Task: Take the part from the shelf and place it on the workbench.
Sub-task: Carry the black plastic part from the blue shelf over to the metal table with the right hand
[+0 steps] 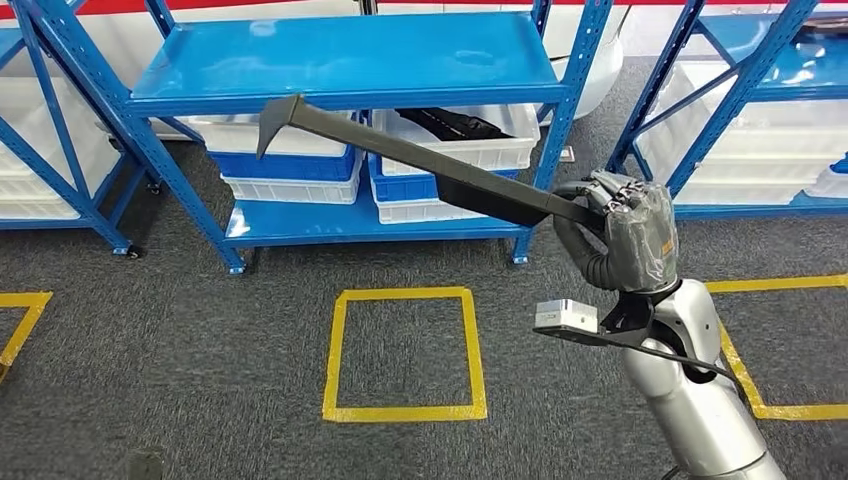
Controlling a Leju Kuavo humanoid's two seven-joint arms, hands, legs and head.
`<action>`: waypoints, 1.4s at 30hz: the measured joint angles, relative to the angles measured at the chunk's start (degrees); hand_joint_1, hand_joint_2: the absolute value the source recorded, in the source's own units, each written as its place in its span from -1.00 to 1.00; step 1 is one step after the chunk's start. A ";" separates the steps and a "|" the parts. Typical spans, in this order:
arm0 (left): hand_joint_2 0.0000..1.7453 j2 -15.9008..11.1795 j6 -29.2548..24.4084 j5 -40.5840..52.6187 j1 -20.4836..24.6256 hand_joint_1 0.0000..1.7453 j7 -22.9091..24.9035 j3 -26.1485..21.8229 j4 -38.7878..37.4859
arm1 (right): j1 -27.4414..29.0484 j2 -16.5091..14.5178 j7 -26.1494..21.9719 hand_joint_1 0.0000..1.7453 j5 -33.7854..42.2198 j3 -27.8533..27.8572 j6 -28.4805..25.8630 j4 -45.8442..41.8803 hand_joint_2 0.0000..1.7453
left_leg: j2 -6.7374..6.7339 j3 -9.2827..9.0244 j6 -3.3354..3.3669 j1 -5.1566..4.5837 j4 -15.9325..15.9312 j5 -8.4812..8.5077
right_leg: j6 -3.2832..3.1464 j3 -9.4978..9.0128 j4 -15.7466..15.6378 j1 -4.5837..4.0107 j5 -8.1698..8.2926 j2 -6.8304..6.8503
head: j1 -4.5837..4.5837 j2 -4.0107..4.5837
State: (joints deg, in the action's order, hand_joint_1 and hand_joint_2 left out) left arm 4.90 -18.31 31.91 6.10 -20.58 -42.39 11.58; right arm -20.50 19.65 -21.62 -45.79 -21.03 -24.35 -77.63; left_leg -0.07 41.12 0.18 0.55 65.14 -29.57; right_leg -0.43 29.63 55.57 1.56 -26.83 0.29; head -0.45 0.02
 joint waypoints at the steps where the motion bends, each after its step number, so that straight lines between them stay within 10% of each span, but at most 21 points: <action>1: 1.00 0.00 -0.05 -0.02 -0.02 -1.00 -0.07 -0.03 0.00 | -0.16 -0.15 0.00 1.00 0.00 -0.08 0.00 0.11 1.00 | 0.02 0.47 -0.24 0.12 3.94 -2.14 | -0.12 1.12 0.13 -0.15 0.88 0.06 | -0.06 0.00; 4: 1.00 0.01 -0.13 -0.01 -0.04 -1.00 -0.32 -0.08 0.01 | -0.36 -0.43 0.00 1.00 0.01 -0.32 0.00 0.51 1.00 | 0.02 -1.20 -0.65 0.49 9.28 0.50 | 0.20 4.81 0.94 -0.28 3.18 0.12 | -0.07 0.00; 6: 1.00 0.01 -0.19 0.01 0.05 -1.00 -0.46 -0.11 0.02 | -0.37 -0.44 -0.01 1.00 0.07 -0.35 -0.02 0.71 1.00 | 0.13 -6.86 -0.63 0.80 3.66 1.93 | 0.74 7.04 1.79 -0.30 4.46 0.07 | -0.12 -0.01; 9: 1.00 0.02 -0.26 0.10 0.24 -1.00 -0.58 -0.14 0.07 | -0.62 -0.38 -0.06 1.00 0.38 -0.22 -0.08 0.83 1.00 | 0.51 -14.00 0.17 0.49 -7.29 -1.77 | 1.99 8.21 1.92 -0.50 6.35 0.13 | 0.04 -0.01; 12: 1.00 0.04 -0.32 0.16 0.17 -1.00 -0.58 -0.14 0.03 | -0.66 -0.37 -0.18 1.00 0.73 -0.29 -0.09 1.00 1.00 | 0.08 -12.57 1.90 0.17 -8.49 0.18 | 2.89 8.96 1.48 -0.69 7.19 0.04 | 0.12 0.00; 16: 1.00 0.09 -0.33 0.17 0.09 -1.00 -0.57 -0.19 0.02 | -0.40 -0.30 -0.25 1.00 1.07 -0.31 -0.14 1.17 1.00 | -0.55 -8.52 3.27 0.12 -8.79 4.26 | 1.61 12.38 13.04 -0.62 -3.01 -0.15 | 0.62 -0.01; 19: 1.00 0.13 -0.33 0.18 0.09 -1.00 -0.58 -0.21 0.02 | -0.35 -0.34 -0.20 1.00 1.36 -0.30 -0.16 1.26 1.00 | -0.69 -5.20 3.00 0.02 -8.67 7.05 | 3.44 10.76 19.79 -0.59 -2.86 -0.16 | 0.73 -0.01; 21: 1.00 0.22 -0.32 0.18 0.12 -1.00 -0.58 -0.21 0.03 | -0.48 -0.41 -0.08 1.00 1.58 -0.25 -0.17 1.28 1.00 | -0.70 -3.20 2.57 -0.02 -8.61 8.79 | 4.01 4.74 14.45 -0.61 -1.14 -0.16 | 0.73 -0.01; 23: 1.00 0.31 -0.30 0.18 0.22 -1.00 -0.60 -0.22 0.04 | -0.97 -0.50 0.09 1.00 1.79 -0.14 -0.16 1.27 1.00 | -0.65 -2.00 1.97 -0.23 -8.59 10.33 | 3.08 -2.71 4.24 -1.00 -3.23 -0.20 | 0.70 -0.01; 26: 1.00 0.42 -0.25 0.36 0.21 -1.00 -1.10 -0.23 0.04 | -1.54 -0.61 0.21 1.00 2.43 0.14 0.22 1.29 1.00 | -0.64 -1.43 0.59 -0.04 -9.41 12.33 | 1.13 -4.98 -1.43 -1.36 -4.97 -0.31 | 0.38 0.00; 29: 1.00 0.41 -0.35 0.48 -0.09 -1.00 -1.55 -0.24 0.04 | -1.50 -0.80 0.28 1.00 1.84 0.20 0.67 1.31 1.00 | -0.29 0.01 -0.57 0.52 -6.43 7.79 | -0.62 -3.59 -1.43 -0.56 -2.87 -0.14 | 0.12 -0.01; 32: 1.00 0.43 -0.48 0.69 -0.09 -1.00 -1.66 -0.24 0.04 | -1.51 -1.04 0.39 1.00 0.31 0.17 0.54 1.31 1.00 | -0.01 2.65 -1.52 0.66 4.67 0.46 | -1.06 -1.90 -1.17 -0.84 -1.12 -0.08 | -0.02 0.00; 34: 1.00 0.45 -0.56 1.07 -0.06 -1.00 -1.63 -0.24 0.04 | -1.39 -1.16 0.49 1.00 -0.35 0.16 0.31 1.31 1.00 | -0.01 1.73 -1.74 0.72 7.31 1.26 | -0.80 -0.58 -0.73 -0.91 -0.35 -0.10 | -0.02 0.00; 38: 1.00 0.46 -0.82 1.61 0.27 -1.00 -1.13 -0.22 0.11 | -1.28 -1.25 0.63 1.00 -1.31 0.34 -0.76 1.17 1.00 | 0.08 -8.51 -0.60 0.53 -5.99 3.38 | -0.20 0.92 0.43 -1.19 0.16 -0.01 | -0.01 0.00; 42: 1.00 0.50 -1.12 1.64 0.49 -1.00 -0.77 -0.20 0.13 | -1.07 -1.39 0.70 1.00 -2.38 0.45 -1.40 0.67 1.00 | -0.05 -9.57 1.12 0.22 -8.98 3.62 | 0.98 1.63 0.61 -1.49 0.62 0.24 | 0.01 0.00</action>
State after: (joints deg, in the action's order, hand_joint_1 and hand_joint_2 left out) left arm 5.39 -19.43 33.55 6.59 -21.34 -42.58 11.72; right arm -21.57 18.26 -20.91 -48.17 -20.58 -25.75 -76.96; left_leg -0.12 31.56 1.31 0.77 56.16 -25.95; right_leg 0.55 31.26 56.18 0.07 -26.21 0.53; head -0.44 0.02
